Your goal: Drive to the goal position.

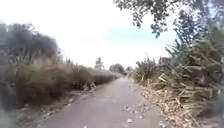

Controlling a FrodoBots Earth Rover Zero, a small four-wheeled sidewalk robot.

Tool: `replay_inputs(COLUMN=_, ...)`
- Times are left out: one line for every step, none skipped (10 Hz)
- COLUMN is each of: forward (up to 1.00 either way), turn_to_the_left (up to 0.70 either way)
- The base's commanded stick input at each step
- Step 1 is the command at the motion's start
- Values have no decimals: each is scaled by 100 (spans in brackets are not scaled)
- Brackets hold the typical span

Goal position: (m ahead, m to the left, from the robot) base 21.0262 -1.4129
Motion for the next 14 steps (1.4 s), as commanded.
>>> replay_inputs(forward=70, turn_to_the_left=0)
replay_inputs(forward=70, turn_to_the_left=0)
replay_inputs(forward=70, turn_to_the_left=0)
replay_inputs(forward=70, turn_to_the_left=0)
replay_inputs(forward=70, turn_to_the_left=0)
replay_inputs(forward=70, turn_to_the_left=0)
replay_inputs(forward=70, turn_to_the_left=-13)
replay_inputs(forward=70, turn_to_the_left=-24)
replay_inputs(forward=70, turn_to_the_left=-35)
replay_inputs(forward=70, turn_to_the_left=0)
replay_inputs(forward=70, turn_to_the_left=0)
replay_inputs(forward=70, turn_to_the_left=0)
replay_inputs(forward=70, turn_to_the_left=0)
replay_inputs(forward=70, turn_to_the_left=0)
